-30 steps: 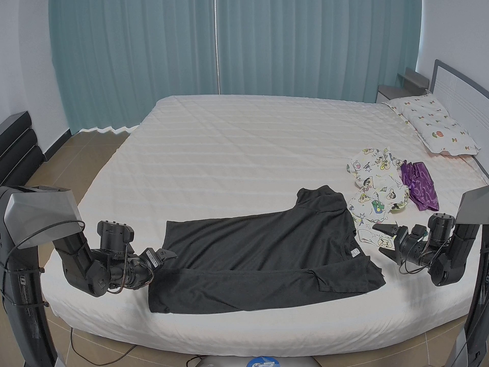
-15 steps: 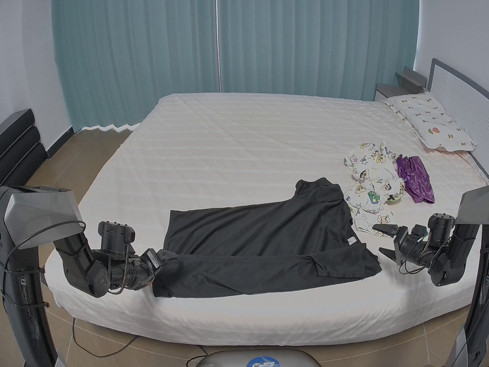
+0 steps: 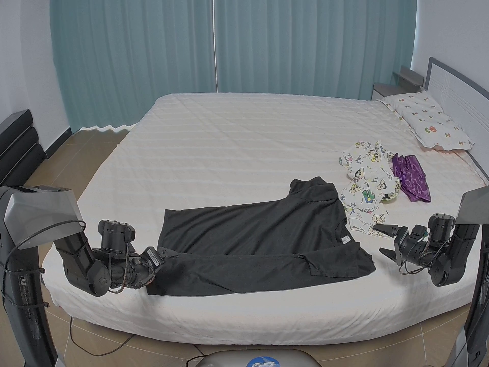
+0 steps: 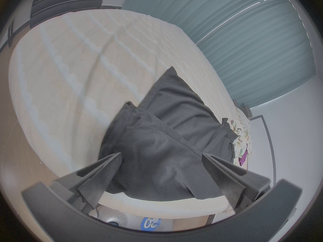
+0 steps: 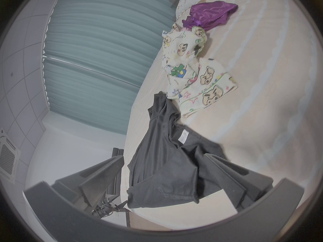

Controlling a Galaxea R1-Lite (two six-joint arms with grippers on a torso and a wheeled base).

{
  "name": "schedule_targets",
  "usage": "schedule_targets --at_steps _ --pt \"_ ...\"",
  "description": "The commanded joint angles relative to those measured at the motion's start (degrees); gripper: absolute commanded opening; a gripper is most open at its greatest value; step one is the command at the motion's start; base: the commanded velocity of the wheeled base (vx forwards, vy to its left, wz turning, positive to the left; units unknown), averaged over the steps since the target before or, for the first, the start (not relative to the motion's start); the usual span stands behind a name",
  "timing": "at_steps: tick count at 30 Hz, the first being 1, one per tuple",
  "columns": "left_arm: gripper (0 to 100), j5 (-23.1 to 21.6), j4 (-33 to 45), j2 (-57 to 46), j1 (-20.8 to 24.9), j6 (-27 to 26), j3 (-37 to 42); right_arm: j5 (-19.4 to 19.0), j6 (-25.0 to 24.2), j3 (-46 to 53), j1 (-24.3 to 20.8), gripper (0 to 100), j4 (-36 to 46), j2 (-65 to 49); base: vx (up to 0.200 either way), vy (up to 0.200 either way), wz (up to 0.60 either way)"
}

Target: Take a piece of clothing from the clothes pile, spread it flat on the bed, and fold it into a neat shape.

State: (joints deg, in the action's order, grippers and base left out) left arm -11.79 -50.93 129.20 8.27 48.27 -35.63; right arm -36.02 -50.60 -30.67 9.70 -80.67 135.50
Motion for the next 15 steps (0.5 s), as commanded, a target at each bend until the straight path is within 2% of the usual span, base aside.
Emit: schedule_targets --at_steps 1,8,15 --pt "100 0.0 -0.1 0.0 0.0 0.2 -0.1 0.0 0.1 0.1 0.0 100 0.0 0.1 0.000 0.000 0.00" --pt "100 1.4 -2.1 -0.1 -0.6 2.2 -0.1 0.0 0.1 0.2 0.0 100 0.0 0.1 0.000 0.000 0.00" --pt "100 1.4 -3.4 0.0 -0.9 4.0 -0.2 0.0 0.2 0.3 -0.1 100 0.0 0.1 0.200 0.000 0.00"
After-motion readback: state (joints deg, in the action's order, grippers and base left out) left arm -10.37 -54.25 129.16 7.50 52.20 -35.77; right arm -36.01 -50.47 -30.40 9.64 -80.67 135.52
